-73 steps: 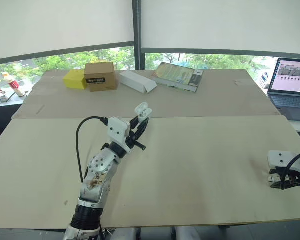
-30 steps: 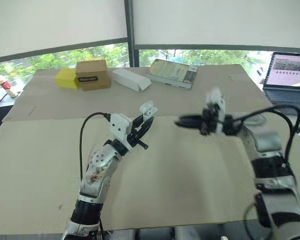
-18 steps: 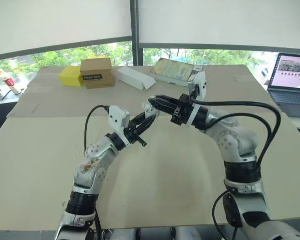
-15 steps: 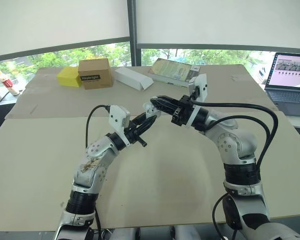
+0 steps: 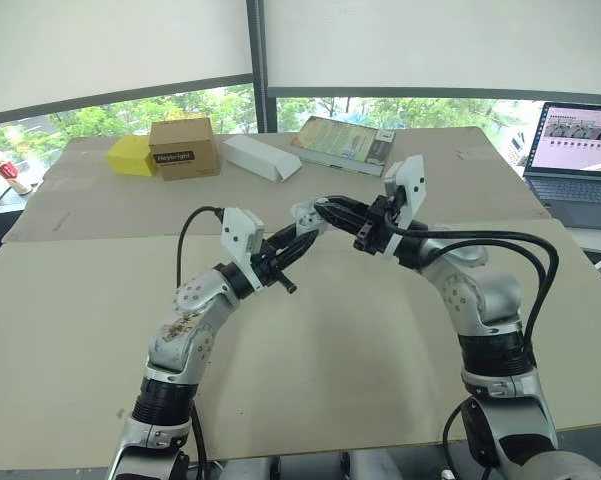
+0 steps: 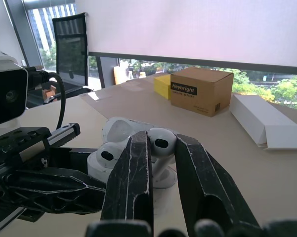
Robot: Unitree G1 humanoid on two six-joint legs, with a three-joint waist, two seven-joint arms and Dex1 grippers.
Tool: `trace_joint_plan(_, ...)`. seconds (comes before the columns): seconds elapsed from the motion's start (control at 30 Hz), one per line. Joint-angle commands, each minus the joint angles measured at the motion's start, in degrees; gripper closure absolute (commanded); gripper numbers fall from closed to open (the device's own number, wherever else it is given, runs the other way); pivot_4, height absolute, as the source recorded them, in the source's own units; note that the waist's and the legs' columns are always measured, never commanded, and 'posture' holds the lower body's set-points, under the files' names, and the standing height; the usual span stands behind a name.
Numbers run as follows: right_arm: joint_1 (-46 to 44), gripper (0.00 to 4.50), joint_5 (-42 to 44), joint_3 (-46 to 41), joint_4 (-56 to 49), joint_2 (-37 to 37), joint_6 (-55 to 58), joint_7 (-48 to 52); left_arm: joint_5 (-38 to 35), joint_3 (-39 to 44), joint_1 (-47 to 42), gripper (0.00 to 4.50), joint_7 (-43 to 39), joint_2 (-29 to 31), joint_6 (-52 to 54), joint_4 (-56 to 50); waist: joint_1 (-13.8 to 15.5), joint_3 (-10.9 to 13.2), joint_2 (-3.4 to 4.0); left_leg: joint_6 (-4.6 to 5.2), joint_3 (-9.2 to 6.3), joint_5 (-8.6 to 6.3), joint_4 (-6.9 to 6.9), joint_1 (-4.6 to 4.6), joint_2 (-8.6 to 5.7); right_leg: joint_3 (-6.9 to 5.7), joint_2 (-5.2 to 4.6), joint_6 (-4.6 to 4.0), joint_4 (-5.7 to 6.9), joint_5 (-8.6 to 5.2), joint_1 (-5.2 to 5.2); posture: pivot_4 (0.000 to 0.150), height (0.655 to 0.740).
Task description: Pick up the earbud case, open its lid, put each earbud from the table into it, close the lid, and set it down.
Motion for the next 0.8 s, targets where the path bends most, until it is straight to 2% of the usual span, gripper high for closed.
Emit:
trace_joint_plan(0.03,0.2,4.18,-0.6,0.9,-1.7,-0.5,-2.1,0.9,-0.8,0.6,-0.9,3.95,-0.1,-0.4,-1.4,-2.6,0.0,0.0,0.0,0.0,0.0,0.0,0.0,0.0,0.0,0.0,0.0,0.0,0.0,0.0,0.0,0.15,0.74)
trace_joint_plan(0.27,2.8,4.18,-6.1,5.6,-2.4,-3.7,-12.2,6.2,-0.5,0.5,-0.9,3.95,-0.2,-0.5,-1.9,-2.7,0.0,0.0,0.0,-0.03,0.01,0.01,0.0,-0.01,-0.02,0.0,0.0,0.01,0.0,0.0,0.01,0.15,0.74)
trace_joint_plan(0.3,2.9,3.38,-6.0,5.5,-2.1,-3.6,-12.5,6.0,-0.4,0.5,-0.9,3.95,-0.2,-0.5,-1.9,-2.7,0.0,0.0,0.0,-0.03,0.02,0.01,0.0,-0.01,-0.02,0.01,0.0,0.01,-0.01,0.0,0.01,0.15,0.74)
trace_joint_plan(0.37,2.7,2.85,-5.9,5.2,-1.6,-3.4,-12.8,5.9,-0.3,0.3,-0.9,3.95,-0.2,-0.6,-2.0,-2.7,0.0,0.0,0.0,-0.02,0.03,0.01,0.0,0.02,0.0,0.01,0.0,0.0,-0.04,0.0,0.02,0.15,0.74)
trace_joint_plan(0.47,2.3,1.72,-5.8,4.6,-0.9,-3.5,-12.7,5.9,-0.2,0.1,-0.8,3.95,0.0,-0.8,-1.9,-2.9,0.0,0.0,0.0,-0.01,0.03,0.0,0.0,0.02,0.03,0.02,0.03,-0.01,-0.04,-0.01,-0.01,0.15,0.74)
trace_joint_plan(0.5,2.1,1.5,-5.7,4.4,-0.8,-3.5,-12.6,5.9,-0.3,0.1,-0.7,3.95,-0.1,-0.8,-1.9,-3.0,0.0,0.0,0.0,-0.01,0.02,0.01,0.0,0.02,0.04,0.02,0.02,-0.01,-0.03,-0.01,0.0,0.15,0.74)
trace_joint_plan(0.8,2.2,1.5,-3.3,0.7,-0.2,-3.9,-9.5,3.9,0.0,-0.1,-0.5,3.95,-0.2,-0.9,-2.2,-2.3,0.1,0.0,0.0,-0.02,0.02,0.01,0.0,0.02,0.02,0.02,0.01,-0.01,-0.04,0.0,0.02,0.15,0.74)
